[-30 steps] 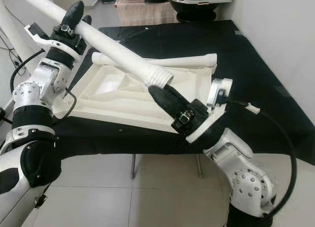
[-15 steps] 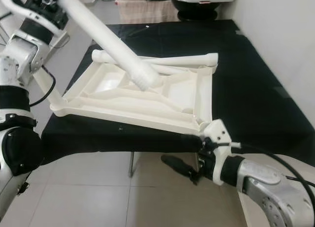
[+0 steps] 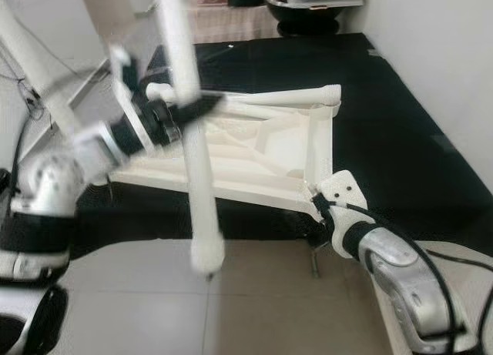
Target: Building children table
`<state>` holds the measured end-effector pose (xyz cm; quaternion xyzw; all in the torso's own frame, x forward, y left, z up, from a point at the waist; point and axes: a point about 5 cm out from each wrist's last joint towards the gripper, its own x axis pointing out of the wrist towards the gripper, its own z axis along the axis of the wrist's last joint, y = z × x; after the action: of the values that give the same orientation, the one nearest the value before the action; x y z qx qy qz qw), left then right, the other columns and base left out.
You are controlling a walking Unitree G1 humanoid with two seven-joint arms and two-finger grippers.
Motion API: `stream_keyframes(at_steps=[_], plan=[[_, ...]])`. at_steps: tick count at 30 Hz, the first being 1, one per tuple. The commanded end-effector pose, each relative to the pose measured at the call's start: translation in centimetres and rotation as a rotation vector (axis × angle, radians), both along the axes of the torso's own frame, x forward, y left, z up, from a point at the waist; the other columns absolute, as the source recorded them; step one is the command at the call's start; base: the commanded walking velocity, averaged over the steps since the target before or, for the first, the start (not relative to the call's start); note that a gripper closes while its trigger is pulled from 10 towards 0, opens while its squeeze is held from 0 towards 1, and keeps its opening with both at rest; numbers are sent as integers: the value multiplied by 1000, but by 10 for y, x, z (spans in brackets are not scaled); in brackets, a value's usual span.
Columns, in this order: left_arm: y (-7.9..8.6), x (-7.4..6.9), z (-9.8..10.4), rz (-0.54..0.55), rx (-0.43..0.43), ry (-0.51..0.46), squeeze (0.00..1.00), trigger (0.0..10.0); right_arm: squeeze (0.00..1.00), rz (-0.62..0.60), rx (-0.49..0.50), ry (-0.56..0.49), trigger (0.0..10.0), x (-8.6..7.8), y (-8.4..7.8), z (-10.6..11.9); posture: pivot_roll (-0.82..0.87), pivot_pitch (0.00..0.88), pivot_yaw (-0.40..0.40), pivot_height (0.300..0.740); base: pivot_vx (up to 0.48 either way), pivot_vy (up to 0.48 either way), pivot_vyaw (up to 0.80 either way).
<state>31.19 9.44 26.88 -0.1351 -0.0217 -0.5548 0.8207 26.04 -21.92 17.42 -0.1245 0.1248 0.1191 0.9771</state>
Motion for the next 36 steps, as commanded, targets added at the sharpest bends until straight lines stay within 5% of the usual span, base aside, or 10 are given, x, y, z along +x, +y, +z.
stream_keyframes(at_steps=[1, 5, 9, 10, 14, 18, 31, 36], plan=[[4, -13, -5, -3, 90, -47, 0, 0, 0, -87, 35, -58, 10000, 1, 0, 0, -138, 76, 72, 740, 0, 0, 0], [20, -37, -40, 84, 239, -74, 0, 0, 0, -149, 192, -130, 10000, -6, 33, -16, -127, 80, 70, 740, 0, 0, 0], [28, -45, -55, 157, 271, -76, 0, 0, 0, -140, 242, -142, 10000, -10, 52, -22, -114, 79, 67, 740, 0, 0, 0], [33, -52, -69, 224, 314, -85, 0, 10000, 0, -110, 228, -158, 10000, -10, 63, -23, -108, 79, 65, 740, 0, 0, 0], [41, -69, -95, 341, 413, -112, 0, 10000, 0, -75, 185, -186, 10000, -8, 72, -23, -94, 76, 50, 740, 0, 0, 0], [40, -86, -117, 443, 579, -253, 0, 10000, 0, -74, 151, -182, 10000, -5, 76, -29, -85, 70, 40, 740, 0, 0, 0], [41, -88, -126, 654, 496, -267, 0, 10000, 0, -143, 76, -177, 10000, -3, 64, -41, -96, 64, 41, 740, 0, 0, 0], [57, -92, -125, 896, 428, -262, 0, 10000, 0, -244, 113, -149, 10000, -2, 51, -48, -87, 61, 36, 740, 0, 0, 0]])
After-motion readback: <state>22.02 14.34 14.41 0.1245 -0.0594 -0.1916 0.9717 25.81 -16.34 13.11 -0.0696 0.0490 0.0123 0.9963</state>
